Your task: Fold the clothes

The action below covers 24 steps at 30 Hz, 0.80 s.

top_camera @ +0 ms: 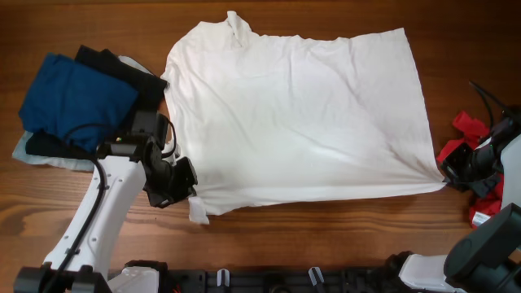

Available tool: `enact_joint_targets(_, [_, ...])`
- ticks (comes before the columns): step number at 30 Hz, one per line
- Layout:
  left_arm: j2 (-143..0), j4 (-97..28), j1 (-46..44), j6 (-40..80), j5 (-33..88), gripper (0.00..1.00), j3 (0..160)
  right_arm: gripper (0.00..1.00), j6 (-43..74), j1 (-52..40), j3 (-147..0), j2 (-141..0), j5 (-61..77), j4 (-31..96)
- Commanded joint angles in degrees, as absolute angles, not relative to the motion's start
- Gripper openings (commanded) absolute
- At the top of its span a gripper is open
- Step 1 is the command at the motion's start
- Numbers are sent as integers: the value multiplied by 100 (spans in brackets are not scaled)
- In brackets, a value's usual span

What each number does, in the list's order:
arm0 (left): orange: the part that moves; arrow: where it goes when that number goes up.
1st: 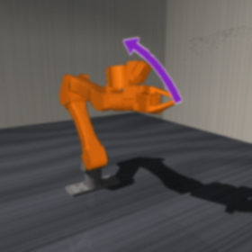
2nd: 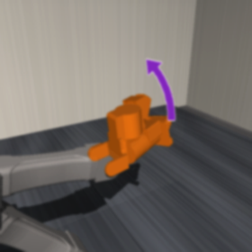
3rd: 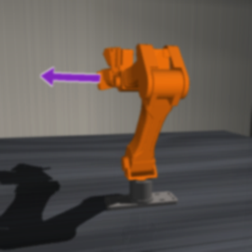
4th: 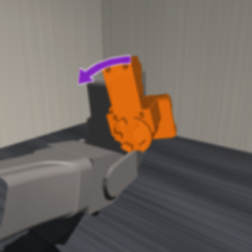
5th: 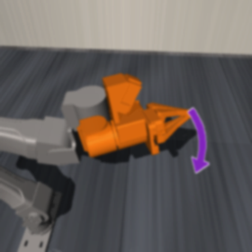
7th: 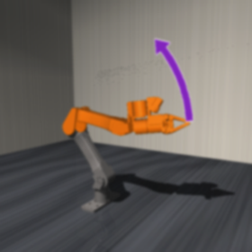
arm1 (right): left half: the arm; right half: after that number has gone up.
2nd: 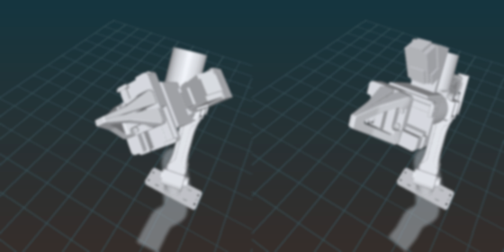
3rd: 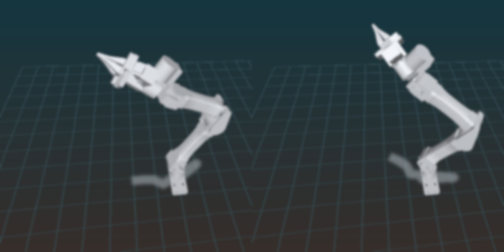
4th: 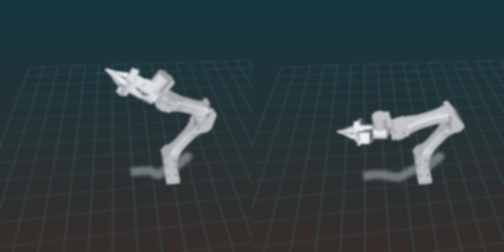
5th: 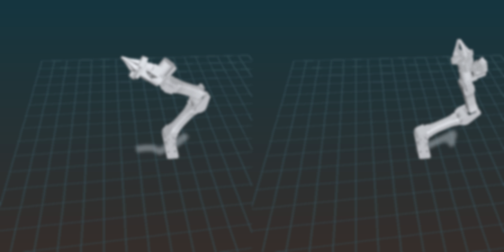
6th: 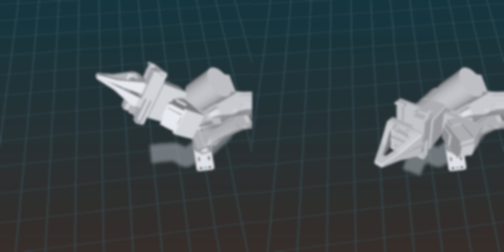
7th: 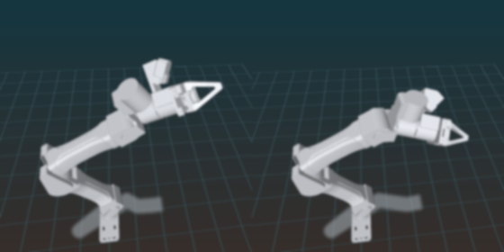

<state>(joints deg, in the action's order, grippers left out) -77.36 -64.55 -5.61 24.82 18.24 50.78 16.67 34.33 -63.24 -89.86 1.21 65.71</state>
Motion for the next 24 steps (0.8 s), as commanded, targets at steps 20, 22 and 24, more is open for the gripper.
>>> enact_joint_targets(20, [-7981,-4440,-523,3420,1597,7,5043,4,1194,2808,-6298,-8903,1470,4663])
enact_joint_targets(22, [-8047,-4300,-523,3505,1597,8,5043,4,1201,2657,-6298,-8903,1428,4486])
enact_joint_targets(24, [-8101,-4115,-515,3503,1592,7,5043,4,1232,2563,-6298,-8903,1251,4362])
